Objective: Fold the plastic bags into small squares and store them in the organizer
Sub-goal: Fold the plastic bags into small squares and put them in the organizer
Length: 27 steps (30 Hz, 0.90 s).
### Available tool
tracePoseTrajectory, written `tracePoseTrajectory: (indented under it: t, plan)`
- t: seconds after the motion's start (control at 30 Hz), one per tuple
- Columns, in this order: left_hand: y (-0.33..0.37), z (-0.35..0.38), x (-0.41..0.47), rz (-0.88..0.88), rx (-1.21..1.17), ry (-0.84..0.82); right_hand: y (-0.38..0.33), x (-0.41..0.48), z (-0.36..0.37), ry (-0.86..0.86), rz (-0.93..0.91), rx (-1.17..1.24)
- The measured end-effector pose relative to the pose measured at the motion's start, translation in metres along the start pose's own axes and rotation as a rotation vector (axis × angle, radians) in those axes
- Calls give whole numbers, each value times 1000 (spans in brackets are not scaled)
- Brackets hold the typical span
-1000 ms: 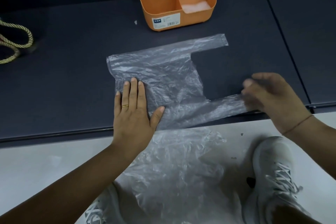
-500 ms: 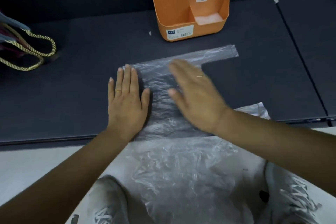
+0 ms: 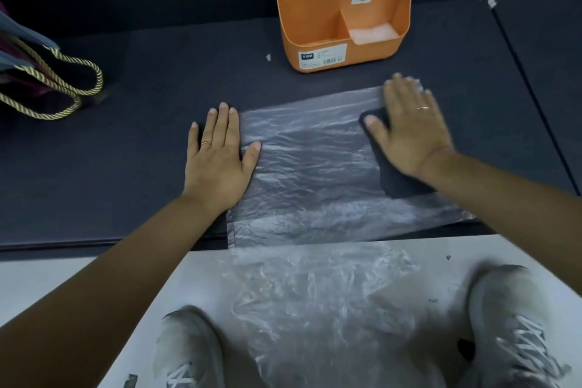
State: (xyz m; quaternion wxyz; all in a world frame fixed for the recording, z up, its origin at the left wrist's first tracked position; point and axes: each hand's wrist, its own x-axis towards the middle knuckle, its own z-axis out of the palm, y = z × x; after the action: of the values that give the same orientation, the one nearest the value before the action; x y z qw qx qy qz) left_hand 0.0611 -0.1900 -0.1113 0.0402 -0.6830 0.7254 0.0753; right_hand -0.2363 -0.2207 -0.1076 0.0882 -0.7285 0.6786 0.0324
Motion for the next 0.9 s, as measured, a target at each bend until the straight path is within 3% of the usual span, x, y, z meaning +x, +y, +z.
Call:
tracePoseTrajectory:
  t: [0.1,0.2,0.37,0.53,0.7,0.9]
  plan:
    - [-3,-2,10,12,-11,-20,37,0,-2,-24,130,-24]
    - [-1,-12,14,29,-70,-29,30,-9,-5,16,161,20]
    - [34,-10,-24,178,-138,94,-61,-43,-9,96,-155,229]
    - [35,19,-49,211,-79,121,-107,-57,23,58,-389,197]
    - [27,20,-52,208,-45,140,-69,-64,31,85,-356,46]
    - [11,19,-60,200,-35,148,-2,-79,26,144,-203,37]
